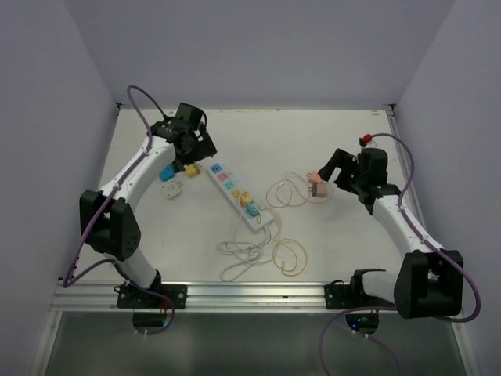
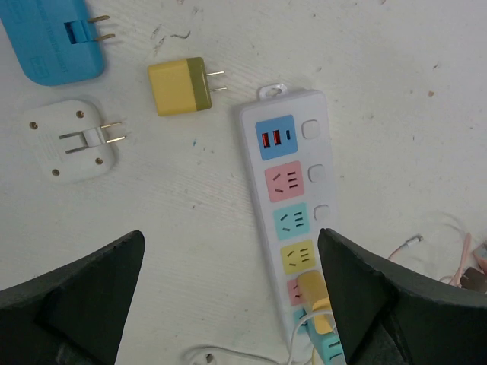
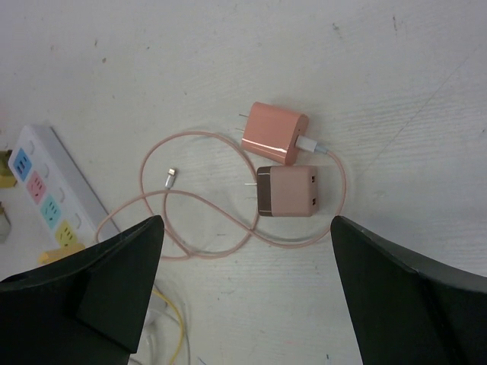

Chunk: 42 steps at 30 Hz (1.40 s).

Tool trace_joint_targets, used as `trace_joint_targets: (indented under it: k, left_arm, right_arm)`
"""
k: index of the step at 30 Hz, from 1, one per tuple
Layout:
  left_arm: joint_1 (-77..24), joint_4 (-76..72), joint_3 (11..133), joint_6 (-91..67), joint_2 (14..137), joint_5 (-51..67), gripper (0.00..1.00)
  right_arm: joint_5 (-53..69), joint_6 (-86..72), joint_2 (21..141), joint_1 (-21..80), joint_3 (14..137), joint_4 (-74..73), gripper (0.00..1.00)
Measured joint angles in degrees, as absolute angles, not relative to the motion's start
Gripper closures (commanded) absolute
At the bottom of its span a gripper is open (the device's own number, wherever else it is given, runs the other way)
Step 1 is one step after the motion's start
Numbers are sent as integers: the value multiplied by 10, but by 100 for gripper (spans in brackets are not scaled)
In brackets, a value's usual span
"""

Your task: Pull the plug off the socket

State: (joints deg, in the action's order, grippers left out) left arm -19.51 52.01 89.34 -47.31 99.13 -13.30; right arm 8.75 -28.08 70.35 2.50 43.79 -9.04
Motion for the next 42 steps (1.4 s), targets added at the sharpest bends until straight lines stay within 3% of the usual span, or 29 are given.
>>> trace_joint_targets:
  k: [5, 10, 17, 24, 42]
  left_arm:
    - [-196, 491, 817, -490, 927, -114, 0]
    - [-213, 475, 792, -527, 950, -96, 0]
    - [-259, 445, 801, -586, 1034, -94, 0]
    - [-288, 462, 897, -631, 1157, -112, 0]
    - [-302, 459, 891, -669, 1179, -120, 2]
  right_arm:
    - [109, -273, 693, 25, 438, -107, 5]
    - [132, -267, 683, 25, 437, -114, 5]
    - [161, -263, 674, 27, 432, -116, 5]
    - [173, -259, 671, 30, 426, -120, 5]
    - [194, -245, 675, 48, 420, -122, 5]
